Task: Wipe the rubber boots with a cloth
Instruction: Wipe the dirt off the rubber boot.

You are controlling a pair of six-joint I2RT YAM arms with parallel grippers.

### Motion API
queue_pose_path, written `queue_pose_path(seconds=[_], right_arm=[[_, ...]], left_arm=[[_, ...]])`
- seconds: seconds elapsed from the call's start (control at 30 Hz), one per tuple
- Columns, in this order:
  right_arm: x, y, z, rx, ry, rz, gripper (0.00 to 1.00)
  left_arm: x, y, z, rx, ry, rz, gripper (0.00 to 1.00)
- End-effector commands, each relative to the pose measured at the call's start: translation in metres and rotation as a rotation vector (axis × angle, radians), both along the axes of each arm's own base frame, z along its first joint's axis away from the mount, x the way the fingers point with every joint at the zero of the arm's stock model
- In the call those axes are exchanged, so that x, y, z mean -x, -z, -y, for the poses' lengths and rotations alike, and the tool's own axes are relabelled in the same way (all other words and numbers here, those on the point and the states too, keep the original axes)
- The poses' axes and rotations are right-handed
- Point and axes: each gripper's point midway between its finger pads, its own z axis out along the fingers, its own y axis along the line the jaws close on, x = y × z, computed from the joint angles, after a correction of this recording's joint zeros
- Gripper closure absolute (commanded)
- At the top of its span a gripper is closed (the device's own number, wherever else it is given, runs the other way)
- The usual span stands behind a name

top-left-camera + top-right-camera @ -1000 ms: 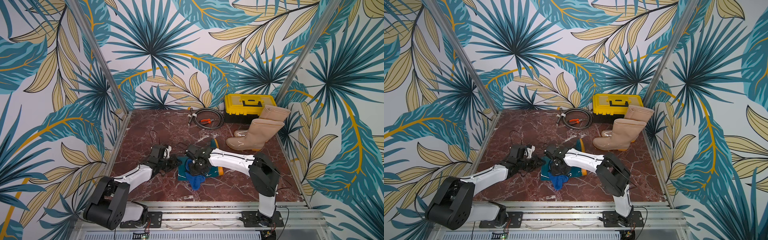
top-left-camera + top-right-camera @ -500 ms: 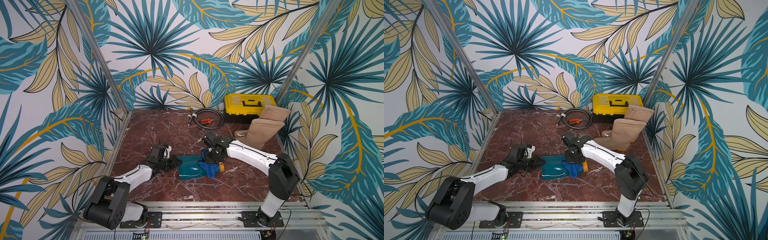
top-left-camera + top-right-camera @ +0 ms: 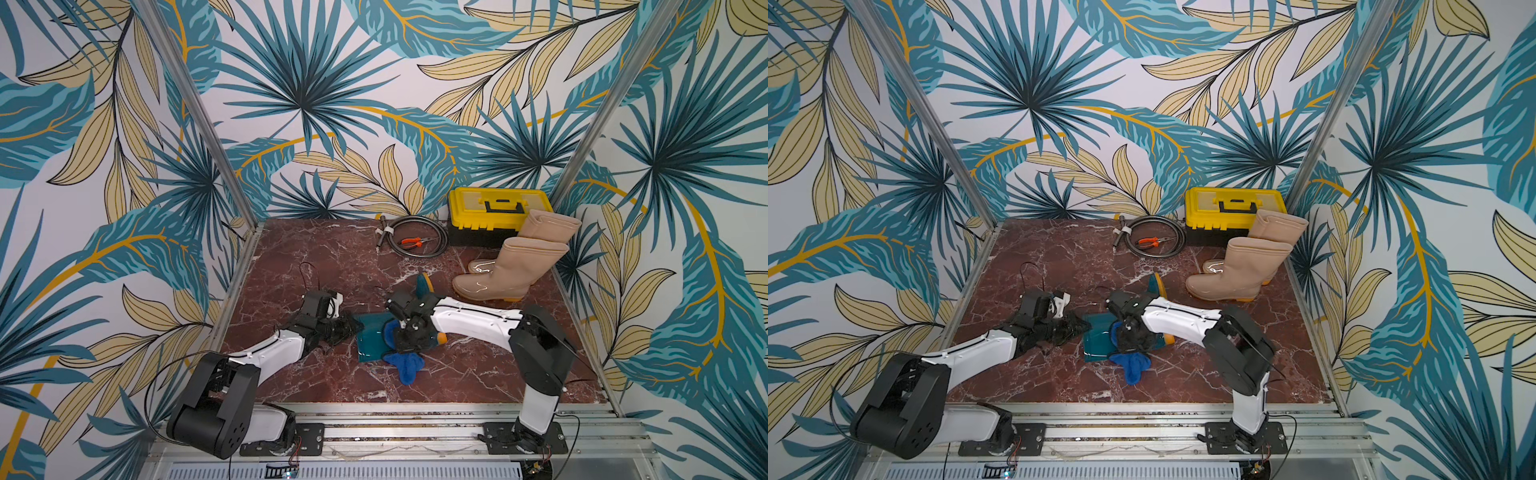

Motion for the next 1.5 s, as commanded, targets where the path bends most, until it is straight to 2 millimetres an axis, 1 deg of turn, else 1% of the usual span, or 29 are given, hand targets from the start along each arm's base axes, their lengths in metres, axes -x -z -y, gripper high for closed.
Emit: queue_pose_path(seconds=[0.0, 0.03, 0.1, 0.13, 0.2, 0.23, 0.27, 0.33, 0.4, 0.47, 0.57, 0.63, 0.7, 0.73, 0.77, 0.8, 0.83, 0.87, 0.9, 1.0, 1.07, 1.13, 1.17, 1.2, 1.23, 1.27, 1.3, 1.37, 1.47], right_arm=[[0.000, -0.011, 0.044, 0.152, 0.035, 0.037, 1.00], [0.000, -0.014, 0.036, 0.128, 0.032, 0.041, 1.00], [0.002, -0.021, 0.010, 0.079, -0.006, 0.069, 1.00], [0.008, -0.026, -0.013, 0.055, -0.052, 0.089, 1.00], [0.015, -0.031, -0.047, 0.024, -0.112, 0.104, 1.00], [0.021, -0.033, -0.070, -0.003, -0.149, 0.101, 1.00], [0.027, -0.031, -0.086, -0.017, -0.178, 0.091, 1.00], [0.037, -0.021, -0.103, -0.030, -0.208, 0.062, 1.00], [0.041, -0.006, -0.096, -0.002, -0.198, 0.031, 1.00], [0.039, 0.003, -0.074, 0.046, -0.170, 0.030, 1.00], [0.032, 0.010, -0.024, 0.086, -0.074, 0.010, 1.00], [0.025, 0.010, 0.013, 0.091, 0.014, 0.012, 1.00], [0.018, 0.006, 0.045, 0.103, 0.079, 0.028, 1.00], [0.016, 0.001, 0.055, 0.118, 0.089, 0.050, 1.00], [0.014, -0.004, 0.060, 0.132, 0.083, 0.069, 1.00], [0.012, -0.009, 0.061, 0.143, 0.077, 0.082, 1.00], [0.010, -0.014, 0.054, 0.122, 0.058, 0.087, 1.00], [0.009, -0.017, 0.042, 0.094, 0.026, 0.093, 1.00], [0.010, -0.021, 0.025, 0.078, -0.023, 0.113, 1.00], [0.024, -0.034, -0.041, 0.052, -0.216, 0.176, 1.00], [0.035, -0.037, -0.080, 0.026, -0.321, 0.189, 1.00], [0.044, -0.035, -0.109, -0.005, -0.399, 0.196, 1.00], [0.047, -0.031, -0.116, -0.014, -0.423, 0.191, 1.00], [0.049, -0.027, -0.118, -0.018, -0.436, 0.181, 1.00], [0.050, -0.023, -0.115, -0.007, -0.441, 0.177, 1.00], [0.049, -0.019, -0.109, 0.015, -0.439, 0.182, 1.00], [0.046, -0.014, -0.097, 0.047, -0.430, 0.183, 1.00], [0.041, -0.004, -0.069, 0.108, -0.382, 0.173, 1.00], [0.032, 0.011, -0.005, 0.219, -0.266, 0.147, 1.00]], left_arm=[[-0.002, -0.004, -0.001, 0.000, 0.007, 0.027, 1.00], [-0.002, -0.004, -0.001, -0.002, 0.006, 0.027, 1.00], [-0.002, -0.004, -0.001, -0.001, 0.005, 0.027, 1.00], [-0.002, -0.004, -0.001, -0.001, 0.005, 0.026, 1.00], [-0.001, -0.004, -0.002, -0.004, 0.001, 0.031, 1.00], [-0.001, -0.004, -0.002, -0.004, 0.000, 0.031, 1.00], [0.000, -0.004, -0.003, -0.003, -0.002, 0.031, 1.00], [0.001, -0.004, -0.003, -0.004, -0.001, 0.033, 1.00], [0.002, -0.004, -0.003, -0.003, 0.001, 0.031, 1.00], [0.002, -0.003, -0.003, -0.002, 0.003, 0.027, 1.00], [0.001, -0.003, -0.002, -0.001, 0.005, 0.026, 1.00], [0.000, -0.003, -0.002, -0.002, 0.005, 0.026, 1.00], [0.000, -0.003, -0.002, -0.001, 0.004, 0.024, 1.00], [0.000, -0.003, -0.002, 0.000, 0.004, 0.024, 1.00], [0.001, -0.002, -0.002, -0.001, 0.004, 0.023, 1.00], [0.001, -0.002, -0.002, -0.002, 0.004, 0.022, 1.00], [0.002, -0.001, -0.002, -0.001, 0.004, 0.019, 1.00], [0.002, -0.001, -0.002, -0.001, 0.003, 0.018, 1.00], [0.001, 0.000, -0.002, -0.003, 0.002, 0.016, 1.00], [0.001, 0.000, -0.002, -0.001, 0.001, 0.010, 1.00], [0.000, -0.001, 0.000, 0.005, 0.006, 0.008, 1.00], [-0.002, -0.003, 0.002, 0.016, 0.016, 0.007, 1.00], [-0.002, -0.004, 0.003, 0.020, 0.021, 0.006, 1.00], [-0.002, -0.004, 0.004, 0.025, 0.026, 0.004, 1.00], [-0.002, -0.005, 0.005, 0.030, 0.032, 0.003, 1.00], [-0.002, -0.005, 0.006, 0.031, 0.035, 0.004, 1.00], [-0.002, -0.005, 0.006, 0.032, 0.038, 0.005, 1.00], [-0.002, -0.006, 0.007, 0.034, 0.045, 0.007, 1.00], [0.000, -0.008, 0.010, 0.049, 0.068, 0.006, 1.00]])
